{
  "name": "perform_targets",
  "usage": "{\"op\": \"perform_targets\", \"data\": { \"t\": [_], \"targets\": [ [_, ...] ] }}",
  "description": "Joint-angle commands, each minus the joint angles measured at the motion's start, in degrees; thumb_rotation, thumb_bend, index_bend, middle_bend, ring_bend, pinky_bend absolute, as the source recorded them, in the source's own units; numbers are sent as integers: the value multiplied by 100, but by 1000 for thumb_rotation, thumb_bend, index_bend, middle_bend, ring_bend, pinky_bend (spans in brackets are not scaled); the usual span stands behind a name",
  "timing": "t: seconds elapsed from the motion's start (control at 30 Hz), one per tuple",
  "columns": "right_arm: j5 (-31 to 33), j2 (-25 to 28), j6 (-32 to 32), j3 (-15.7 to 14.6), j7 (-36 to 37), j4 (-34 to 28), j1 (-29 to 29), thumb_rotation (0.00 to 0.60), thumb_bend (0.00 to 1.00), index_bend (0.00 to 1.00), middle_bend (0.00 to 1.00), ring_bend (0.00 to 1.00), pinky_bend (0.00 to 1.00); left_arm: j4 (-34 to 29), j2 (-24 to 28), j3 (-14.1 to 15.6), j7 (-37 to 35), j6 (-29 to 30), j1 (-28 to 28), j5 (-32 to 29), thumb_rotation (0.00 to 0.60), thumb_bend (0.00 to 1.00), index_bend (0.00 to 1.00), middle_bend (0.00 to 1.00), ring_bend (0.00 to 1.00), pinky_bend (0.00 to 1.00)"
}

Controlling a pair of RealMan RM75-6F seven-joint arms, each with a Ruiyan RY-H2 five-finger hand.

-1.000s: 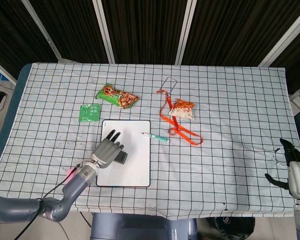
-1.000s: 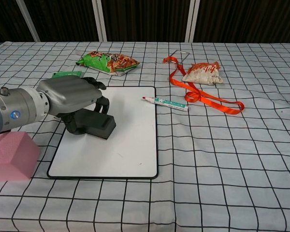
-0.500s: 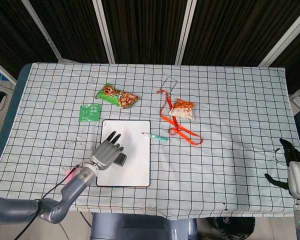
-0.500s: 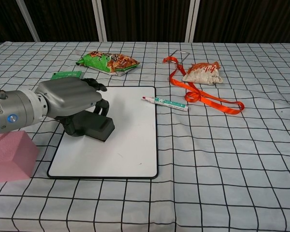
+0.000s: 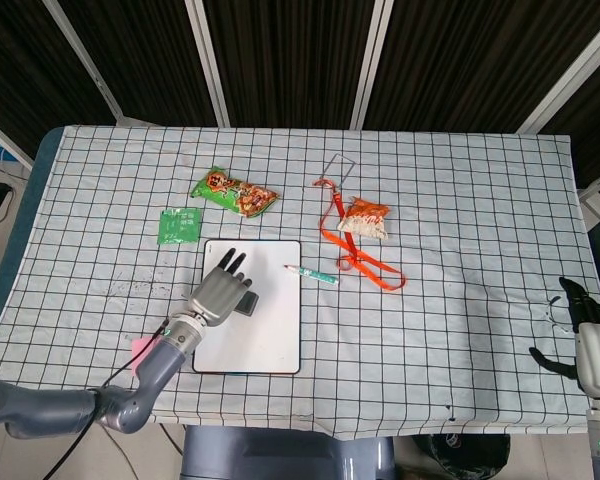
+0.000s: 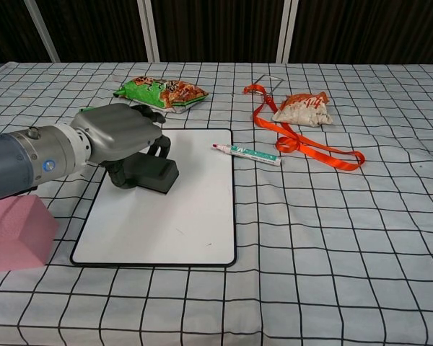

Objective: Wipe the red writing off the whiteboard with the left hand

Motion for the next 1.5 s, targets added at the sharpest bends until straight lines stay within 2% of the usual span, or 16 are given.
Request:
{"op": "perform_targets", "data": {
  "t": [0.03, 0.4, 0.57, 0.77, 0.97, 1.07, 1.23, 1.5],
  "targets": [
    [10, 1, -3, 3, 9, -3, -1, 600, 187, 19, 126, 201, 212, 117, -59, -61, 57, -17, -49, -123, 600, 349, 387, 421, 0, 0],
    [8, 6, -5, 0, 11, -6, -2, 600, 187, 19, 126, 201, 212, 494, -187, -301, 201, -117, -235, -660, 600, 348, 388, 421, 0, 0],
    [16, 9, -9, 4, 20, -9, -1, 600, 188, 19, 127, 201, 212, 466, -135, -383, 19, -174, -241, -692, 600, 349, 388, 421, 0, 0],
    [19, 9, -3, 6, 14, -10, -4, 600, 188, 19, 127, 201, 212, 32, 234, -546, -331, -15, -188, -405, 600, 348, 385, 419, 0, 0],
    [14, -1, 9, 2, -11, -11, -7, 600, 187, 19, 128, 201, 212, -715, 933, -650, -558, 332, 1, -236, 600, 349, 380, 414, 0, 0],
    [25, -4, 14, 6, -14, -18, -10, 600, 188, 19, 127, 201, 212, -965, 1272, -577, -538, 447, 106, -205, 600, 349, 380, 413, 0, 0],
    [30, -10, 18, 8, -42, -26, -9, 600, 188, 19, 127, 201, 212, -1185, 1705, -291, -571, 571, 355, -89, 600, 349, 375, 403, 0, 0],
    [49, -11, 14, 13, -48, -38, -11, 600, 187, 19, 127, 201, 212, -938, 2020, 109, -1208, 560, 840, 193, 600, 348, 372, 399, 0, 0]
  ]
}}
